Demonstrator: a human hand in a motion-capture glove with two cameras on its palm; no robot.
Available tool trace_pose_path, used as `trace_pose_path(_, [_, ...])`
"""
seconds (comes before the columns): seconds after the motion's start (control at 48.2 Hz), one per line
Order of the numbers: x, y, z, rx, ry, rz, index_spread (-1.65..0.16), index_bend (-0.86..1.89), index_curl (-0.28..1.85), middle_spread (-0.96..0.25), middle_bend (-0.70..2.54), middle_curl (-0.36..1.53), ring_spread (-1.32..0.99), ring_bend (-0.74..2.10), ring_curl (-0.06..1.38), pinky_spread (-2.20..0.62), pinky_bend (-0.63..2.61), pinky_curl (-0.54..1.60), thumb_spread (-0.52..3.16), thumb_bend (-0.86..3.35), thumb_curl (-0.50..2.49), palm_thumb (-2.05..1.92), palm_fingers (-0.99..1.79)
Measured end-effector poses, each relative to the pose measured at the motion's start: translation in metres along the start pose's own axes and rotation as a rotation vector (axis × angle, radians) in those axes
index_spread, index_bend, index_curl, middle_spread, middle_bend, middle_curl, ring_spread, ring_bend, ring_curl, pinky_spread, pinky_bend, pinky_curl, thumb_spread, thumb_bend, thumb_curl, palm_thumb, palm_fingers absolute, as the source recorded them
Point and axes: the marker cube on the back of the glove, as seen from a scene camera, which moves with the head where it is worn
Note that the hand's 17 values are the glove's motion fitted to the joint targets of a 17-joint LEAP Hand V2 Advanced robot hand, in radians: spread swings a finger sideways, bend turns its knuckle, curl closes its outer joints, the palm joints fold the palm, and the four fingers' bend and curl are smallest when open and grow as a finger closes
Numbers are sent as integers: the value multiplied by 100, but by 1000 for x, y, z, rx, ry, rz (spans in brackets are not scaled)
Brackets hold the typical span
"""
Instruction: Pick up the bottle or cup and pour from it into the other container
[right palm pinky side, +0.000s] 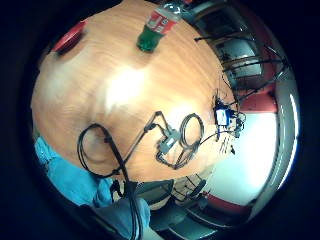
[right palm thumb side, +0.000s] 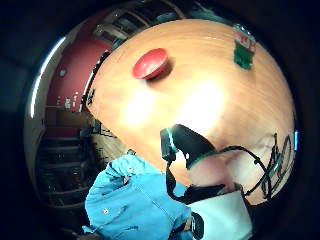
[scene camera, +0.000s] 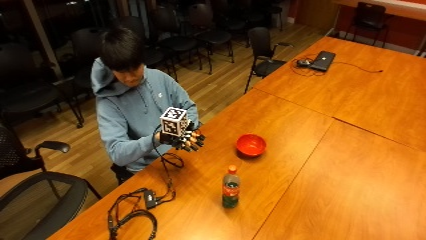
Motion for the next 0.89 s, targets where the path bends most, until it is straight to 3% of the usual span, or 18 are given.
trace_pose_path(0.519, [95,2,4,85,-27,103,-38,15,25,1,19,31,15,38,26,23,48,24,106,-2,35,51,17])
trace_pose_path(0.892, [153,-30,8,398,-282,153,-30,12,22,5,19,32,16,42,29,23,55,26,103,-2,37,54,12])
